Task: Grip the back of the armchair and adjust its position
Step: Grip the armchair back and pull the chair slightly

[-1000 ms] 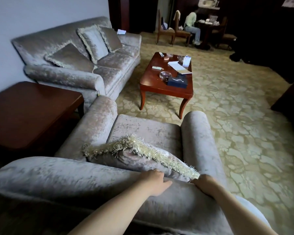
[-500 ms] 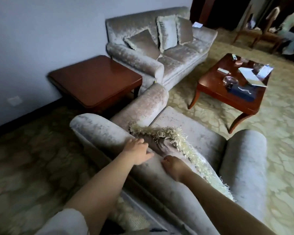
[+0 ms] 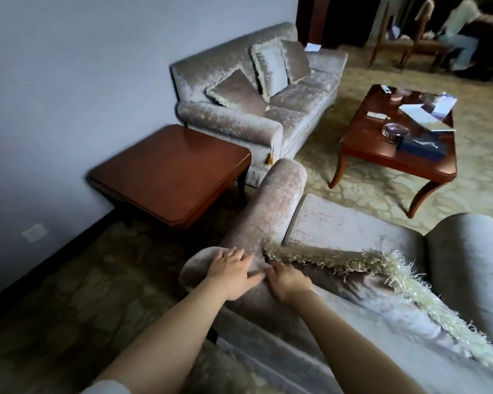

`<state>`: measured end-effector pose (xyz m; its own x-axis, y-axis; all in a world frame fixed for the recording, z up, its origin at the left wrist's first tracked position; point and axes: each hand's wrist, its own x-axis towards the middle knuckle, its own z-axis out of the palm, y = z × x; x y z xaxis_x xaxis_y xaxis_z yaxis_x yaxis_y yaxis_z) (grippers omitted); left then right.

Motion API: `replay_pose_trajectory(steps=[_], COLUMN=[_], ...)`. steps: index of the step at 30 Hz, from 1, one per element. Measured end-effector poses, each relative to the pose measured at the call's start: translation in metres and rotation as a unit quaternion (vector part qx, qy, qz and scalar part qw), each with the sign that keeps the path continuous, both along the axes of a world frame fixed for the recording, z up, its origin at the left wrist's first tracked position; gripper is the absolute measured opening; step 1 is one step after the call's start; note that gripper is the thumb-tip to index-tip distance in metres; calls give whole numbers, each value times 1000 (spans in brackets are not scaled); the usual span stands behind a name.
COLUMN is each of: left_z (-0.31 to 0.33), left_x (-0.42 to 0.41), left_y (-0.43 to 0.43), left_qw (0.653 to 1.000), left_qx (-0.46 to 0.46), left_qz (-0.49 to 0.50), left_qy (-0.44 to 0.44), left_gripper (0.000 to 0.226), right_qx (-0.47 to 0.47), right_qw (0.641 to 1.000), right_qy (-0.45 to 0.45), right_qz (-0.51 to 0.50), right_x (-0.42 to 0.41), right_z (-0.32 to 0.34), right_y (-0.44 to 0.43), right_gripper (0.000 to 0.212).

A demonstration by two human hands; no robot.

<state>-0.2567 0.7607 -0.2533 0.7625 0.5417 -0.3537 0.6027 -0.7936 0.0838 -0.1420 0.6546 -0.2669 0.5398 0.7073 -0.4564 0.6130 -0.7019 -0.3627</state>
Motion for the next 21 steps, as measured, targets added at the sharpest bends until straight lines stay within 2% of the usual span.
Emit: replay_pose_trajectory(steps=[5,8,11,14,16,21], left_z=[-5,-9,-14,-19,-21,-17], left_x=[-8,-1,11,25,38,58], left_y=[28,40,55,69,74,95], left_qw=[998,997,997,994,993,996], left_qx=[-4,-20,-55,-81,-92,-71], left_qz=[-55,-70,-53,-48,-44,-43], left_qy=[-15,1,33,60,64,42], left_gripper=[81,84,81,76,75,74], right_qx=[-8,-47,-55,-13,-16,-22], right_qw=[1000,999,996,991,989,992], right_qy=[4,13,66,129,143,121], right_qz=[-20,-4,-9,-34,-40,-32], right_x=[1,4,11,22,34,59], right_z=[-7,-14,-18,-25,-29,-27], right_y=[11,20,38,52,60,82], right_gripper=[54,55,54,47,46,49])
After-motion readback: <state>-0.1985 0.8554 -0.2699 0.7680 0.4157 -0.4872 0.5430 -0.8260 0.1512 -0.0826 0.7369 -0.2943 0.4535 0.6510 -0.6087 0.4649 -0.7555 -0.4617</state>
